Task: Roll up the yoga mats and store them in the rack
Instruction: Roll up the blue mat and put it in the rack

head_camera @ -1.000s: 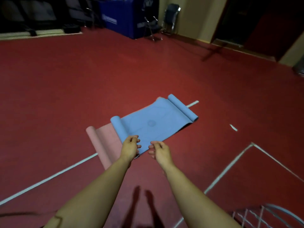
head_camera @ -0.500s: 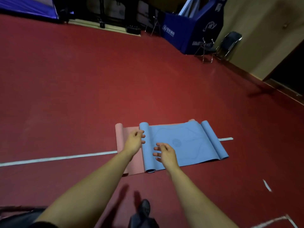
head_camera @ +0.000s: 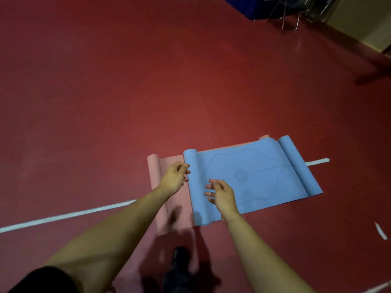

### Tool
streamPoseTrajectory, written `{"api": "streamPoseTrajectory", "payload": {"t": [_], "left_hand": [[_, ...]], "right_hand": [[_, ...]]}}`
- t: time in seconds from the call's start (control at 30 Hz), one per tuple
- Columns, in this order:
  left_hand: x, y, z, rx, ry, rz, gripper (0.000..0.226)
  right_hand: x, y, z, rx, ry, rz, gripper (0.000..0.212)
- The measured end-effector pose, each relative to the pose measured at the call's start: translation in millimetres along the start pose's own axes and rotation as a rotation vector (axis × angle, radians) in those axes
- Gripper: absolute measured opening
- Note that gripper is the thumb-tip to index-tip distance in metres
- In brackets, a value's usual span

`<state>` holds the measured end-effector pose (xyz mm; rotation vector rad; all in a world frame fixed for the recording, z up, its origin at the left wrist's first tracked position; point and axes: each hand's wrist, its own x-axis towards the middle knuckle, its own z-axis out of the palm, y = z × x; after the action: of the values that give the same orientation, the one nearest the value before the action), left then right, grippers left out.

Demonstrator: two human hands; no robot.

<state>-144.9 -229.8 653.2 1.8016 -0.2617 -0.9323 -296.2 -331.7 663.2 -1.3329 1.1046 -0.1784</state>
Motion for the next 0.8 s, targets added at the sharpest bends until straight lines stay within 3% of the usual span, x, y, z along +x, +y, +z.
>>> {"api": "streamPoseTrajectory", "payload": {"t": [0.23,0.43,0.6,0.8], "left_hand": [[134,4,15,0.066,-0.038,0.019,0.022],[244,-63,51,0.115,-0.105,-0.019,0.015],[335,-221,96,0.285,-0.135,-0.096,0.022],[403,-398,145,0.507,-0.225,-0.168,0.023]], "right_hand": [[132,-4,-17,-0.110,0.089,0.015,0.023],[246,83,-10,-0.301,0.114,0.040,0.015],[339,241,7,-0.376,0.217,0.166,0.014],[414,417,18,-0.417,0.161,0.330,0.028]]}}
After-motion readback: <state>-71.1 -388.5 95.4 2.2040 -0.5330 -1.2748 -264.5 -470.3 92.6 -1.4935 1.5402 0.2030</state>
